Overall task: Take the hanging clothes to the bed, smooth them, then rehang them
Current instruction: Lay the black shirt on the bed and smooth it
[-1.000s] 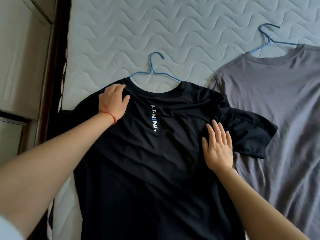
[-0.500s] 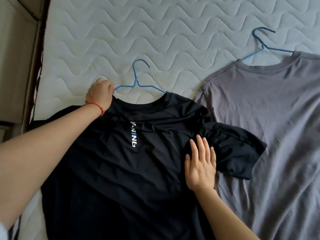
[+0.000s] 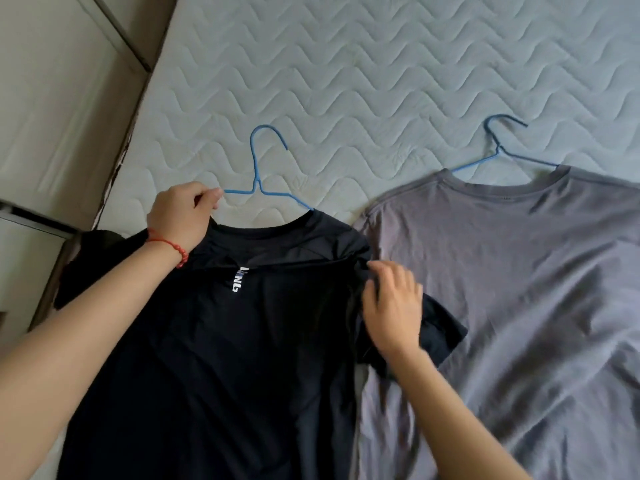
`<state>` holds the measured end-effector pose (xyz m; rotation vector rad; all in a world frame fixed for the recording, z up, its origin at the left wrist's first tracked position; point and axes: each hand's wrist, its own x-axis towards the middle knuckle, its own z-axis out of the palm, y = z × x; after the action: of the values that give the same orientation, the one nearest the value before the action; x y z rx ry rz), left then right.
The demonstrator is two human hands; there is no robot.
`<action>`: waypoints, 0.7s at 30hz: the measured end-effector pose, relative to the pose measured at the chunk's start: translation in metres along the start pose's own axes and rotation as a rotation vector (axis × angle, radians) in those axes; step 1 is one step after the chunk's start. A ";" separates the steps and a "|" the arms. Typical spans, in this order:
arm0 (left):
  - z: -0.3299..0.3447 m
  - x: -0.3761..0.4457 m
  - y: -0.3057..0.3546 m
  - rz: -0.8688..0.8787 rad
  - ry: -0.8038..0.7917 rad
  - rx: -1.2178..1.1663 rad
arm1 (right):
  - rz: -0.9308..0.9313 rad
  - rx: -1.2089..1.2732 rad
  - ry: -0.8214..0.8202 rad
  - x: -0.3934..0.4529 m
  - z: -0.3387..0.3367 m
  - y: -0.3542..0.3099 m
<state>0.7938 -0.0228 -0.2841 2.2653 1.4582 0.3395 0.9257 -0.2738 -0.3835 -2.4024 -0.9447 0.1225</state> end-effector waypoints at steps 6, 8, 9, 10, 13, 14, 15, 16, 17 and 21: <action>-0.004 -0.002 0.043 0.038 0.062 0.112 | 0.443 0.204 -0.018 0.131 -0.042 0.060; -0.001 0.003 0.045 0.043 0.053 0.107 | 0.495 0.179 -0.065 0.158 -0.042 0.073; 0.001 0.006 0.044 0.036 0.047 0.107 | 0.501 0.164 -0.082 0.169 -0.040 0.078; 0.002 0.008 0.043 0.021 0.037 0.108 | 0.517 0.162 -0.088 0.177 -0.038 0.082; 0.007 0.013 0.038 -0.006 0.017 0.092 | 0.599 0.183 -0.082 0.193 -0.026 0.088; 0.008 0.015 0.037 -0.008 0.018 0.089 | 0.623 0.181 -0.078 0.197 -0.021 0.087; 0.008 0.016 0.036 -0.009 0.018 0.089 | 0.649 0.185 -0.069 0.200 -0.016 0.086; 0.008 0.017 0.035 -0.008 0.019 0.089 | 0.680 0.193 -0.057 0.204 -0.012 0.083; 0.009 0.018 0.035 -0.006 0.022 0.086 | 0.714 0.200 -0.045 0.207 -0.008 0.080; 0.010 0.019 0.035 -0.006 0.030 0.087 | 0.843 0.148 -0.032 0.217 -0.001 0.068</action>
<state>0.8342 -0.0201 -0.2766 2.3326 1.5226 0.3149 1.1298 -0.1738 -0.3940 -2.4974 0.1192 0.5144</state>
